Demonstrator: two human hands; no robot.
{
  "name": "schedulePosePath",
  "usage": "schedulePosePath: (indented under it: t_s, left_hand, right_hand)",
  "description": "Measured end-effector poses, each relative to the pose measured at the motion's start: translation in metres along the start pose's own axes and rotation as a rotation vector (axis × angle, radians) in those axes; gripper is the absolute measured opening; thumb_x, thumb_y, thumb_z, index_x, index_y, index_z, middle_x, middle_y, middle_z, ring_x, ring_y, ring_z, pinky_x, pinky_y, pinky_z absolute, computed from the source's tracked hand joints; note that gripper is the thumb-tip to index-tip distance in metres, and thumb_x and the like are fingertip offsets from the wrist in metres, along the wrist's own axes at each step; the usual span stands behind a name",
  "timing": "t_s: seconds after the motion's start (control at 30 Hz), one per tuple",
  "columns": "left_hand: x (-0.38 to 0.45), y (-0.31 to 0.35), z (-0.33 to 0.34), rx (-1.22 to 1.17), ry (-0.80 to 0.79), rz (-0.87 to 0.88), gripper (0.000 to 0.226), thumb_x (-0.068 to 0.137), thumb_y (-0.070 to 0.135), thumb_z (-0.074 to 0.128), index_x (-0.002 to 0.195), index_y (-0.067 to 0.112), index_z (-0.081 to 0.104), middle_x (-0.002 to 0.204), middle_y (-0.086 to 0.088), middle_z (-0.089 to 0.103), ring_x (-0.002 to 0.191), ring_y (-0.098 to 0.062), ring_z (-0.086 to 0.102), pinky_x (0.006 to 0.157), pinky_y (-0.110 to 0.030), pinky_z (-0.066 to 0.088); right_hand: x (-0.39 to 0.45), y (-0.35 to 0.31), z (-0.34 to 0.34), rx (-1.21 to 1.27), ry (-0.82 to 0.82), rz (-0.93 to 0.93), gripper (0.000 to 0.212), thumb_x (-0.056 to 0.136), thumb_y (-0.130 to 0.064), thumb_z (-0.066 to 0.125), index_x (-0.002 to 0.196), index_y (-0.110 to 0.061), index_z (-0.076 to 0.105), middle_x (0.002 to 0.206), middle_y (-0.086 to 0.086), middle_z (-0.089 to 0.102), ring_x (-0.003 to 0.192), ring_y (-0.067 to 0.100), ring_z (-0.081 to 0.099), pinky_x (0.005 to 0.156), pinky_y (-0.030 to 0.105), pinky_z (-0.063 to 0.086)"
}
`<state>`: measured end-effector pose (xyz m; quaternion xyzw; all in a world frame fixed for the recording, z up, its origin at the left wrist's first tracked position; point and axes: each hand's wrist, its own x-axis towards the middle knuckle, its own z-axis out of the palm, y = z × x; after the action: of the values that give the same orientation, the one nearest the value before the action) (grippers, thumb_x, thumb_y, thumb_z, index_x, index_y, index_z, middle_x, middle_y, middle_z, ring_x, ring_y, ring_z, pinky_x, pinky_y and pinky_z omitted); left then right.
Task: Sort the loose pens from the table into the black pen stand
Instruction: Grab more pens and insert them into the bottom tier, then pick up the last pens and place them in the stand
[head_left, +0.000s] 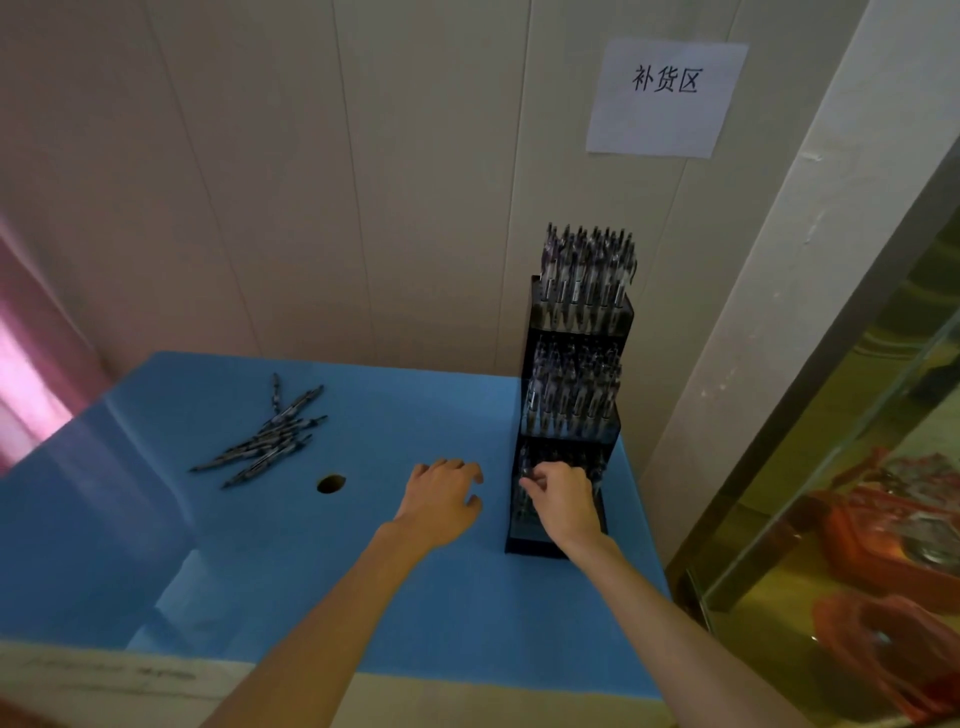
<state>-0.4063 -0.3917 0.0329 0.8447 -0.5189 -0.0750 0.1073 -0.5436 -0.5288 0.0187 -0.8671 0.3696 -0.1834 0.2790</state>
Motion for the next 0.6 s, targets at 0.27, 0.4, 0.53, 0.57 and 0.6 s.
schedulePosePath:
  t_s: [0.27, 0.4, 0.53, 0.57, 0.6]
  left_hand:
    - [-0.011, 0.005, -0.009, -0.044, 0.019, -0.046, 0.036, 0.097, 0.032, 0.050, 0.132, 0.024, 0.054, 0.131, -0.001, 0.060, 0.124, -0.023, 0.052, 0.107, -0.040, 0.036]
    - [-0.023, 0.010, -0.017, -0.054, 0.038, -0.090, 0.037, 0.099, 0.033, 0.050, 0.135, 0.024, 0.052, 0.133, -0.001, 0.058, 0.126, -0.023, 0.051, 0.109, -0.041, 0.035]
    - [-0.044, 0.017, -0.031, -0.062, 0.077, -0.118, 0.040, 0.101, 0.034, 0.048, 0.140, 0.025, 0.049, 0.139, 0.000, 0.054, 0.129, -0.024, 0.048, 0.110, -0.043, 0.035]
    - [-0.050, 0.018, -0.035, -0.056, 0.091, -0.126, 0.040, 0.102, 0.035, 0.048, 0.141, 0.026, 0.048, 0.140, 0.000, 0.053, 0.130, -0.024, 0.048, 0.110, -0.043, 0.035]
    - [-0.056, 0.019, -0.039, -0.050, 0.106, -0.137, 0.041, 0.102, 0.035, 0.047, 0.142, 0.027, 0.047, 0.141, 0.000, 0.052, 0.130, -0.023, 0.047, 0.110, -0.043, 0.034]
  right_hand:
    - [-0.010, 0.004, -0.004, -0.036, -0.062, 0.030, 0.017, 0.092, -0.027, 0.071, 0.088, -0.011, 0.074, 0.080, 0.002, 0.073, 0.073, 0.014, 0.069, 0.067, 0.032, 0.059]
    - [-0.023, 0.000, -0.015, -0.085, -0.081, -0.014, 0.012, 0.094, -0.028, 0.067, 0.101, -0.020, 0.073, 0.092, -0.005, 0.074, 0.081, 0.011, 0.068, 0.068, 0.031, 0.059]
    - [-0.034, -0.011, -0.027, -0.069, -0.066, -0.084, 0.012, 0.094, -0.029, 0.065, 0.101, -0.022, 0.072, 0.090, -0.009, 0.073, 0.078, 0.008, 0.067, 0.069, 0.033, 0.060]
    - [-0.037, -0.016, -0.029, -0.069, -0.065, -0.109, 0.013, 0.094, -0.030, 0.065, 0.101, -0.021, 0.072, 0.090, -0.010, 0.072, 0.077, 0.007, 0.067, 0.069, 0.033, 0.060]
    - [-0.038, -0.021, -0.031, -0.067, -0.065, -0.138, 0.014, 0.094, -0.030, 0.065, 0.102, -0.020, 0.072, 0.091, -0.009, 0.072, 0.078, 0.007, 0.067, 0.069, 0.033, 0.060]
